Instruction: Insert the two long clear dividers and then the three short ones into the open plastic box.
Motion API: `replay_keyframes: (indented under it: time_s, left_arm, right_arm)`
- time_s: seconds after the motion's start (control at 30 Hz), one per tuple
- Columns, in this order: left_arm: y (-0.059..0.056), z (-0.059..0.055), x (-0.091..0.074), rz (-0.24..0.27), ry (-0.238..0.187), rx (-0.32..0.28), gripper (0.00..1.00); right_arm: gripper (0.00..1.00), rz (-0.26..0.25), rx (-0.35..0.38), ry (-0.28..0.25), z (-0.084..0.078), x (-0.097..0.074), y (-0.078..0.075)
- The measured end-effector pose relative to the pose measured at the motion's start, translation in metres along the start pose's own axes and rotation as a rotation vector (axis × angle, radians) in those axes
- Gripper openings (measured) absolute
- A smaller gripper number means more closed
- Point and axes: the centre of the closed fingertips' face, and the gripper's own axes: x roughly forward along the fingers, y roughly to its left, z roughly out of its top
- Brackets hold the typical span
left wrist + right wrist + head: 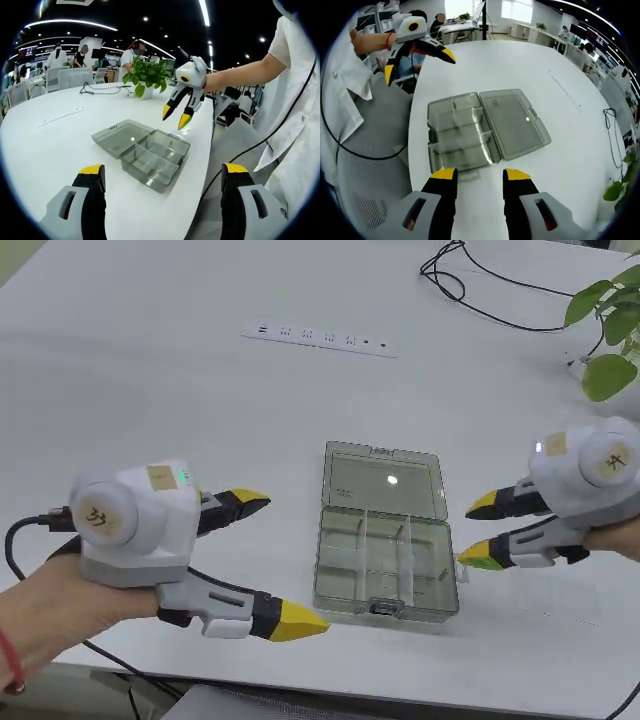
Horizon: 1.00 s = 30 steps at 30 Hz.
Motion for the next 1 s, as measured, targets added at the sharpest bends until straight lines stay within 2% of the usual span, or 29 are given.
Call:
replay_keyframes:
  time_s: [0.1,0.13,0.3,0.83,1.0]
  left_arm:
    - [0.000,0.000,0.000,-0.001,0.001,0.000,0.98]
    - [0.000,0.000,0.000,0.000,0.003,0.001,0.98]
    - [0.002,0.001,-0.001,0.003,0.004,0.002,0.99]
    - [0.007,-0.001,-0.003,0.012,0.020,0.002,0.99]
    - [0.008,0.000,-0.003,0.012,0.020,-0.001,0.99]
  right_arm:
    - [0.40,0.002,0.012,0.034,-0.020,-0.005,0.001]
    - [0.40,0.005,0.009,0.053,-0.034,-0.006,-0.002]
    - [0.43,0.019,0.002,0.103,-0.058,-0.010,0.000]
    - [0.45,0.058,-0.094,0.277,-0.109,0.002,0.002]
    - [0.45,0.061,-0.105,0.299,-0.116,0.004,0.001]
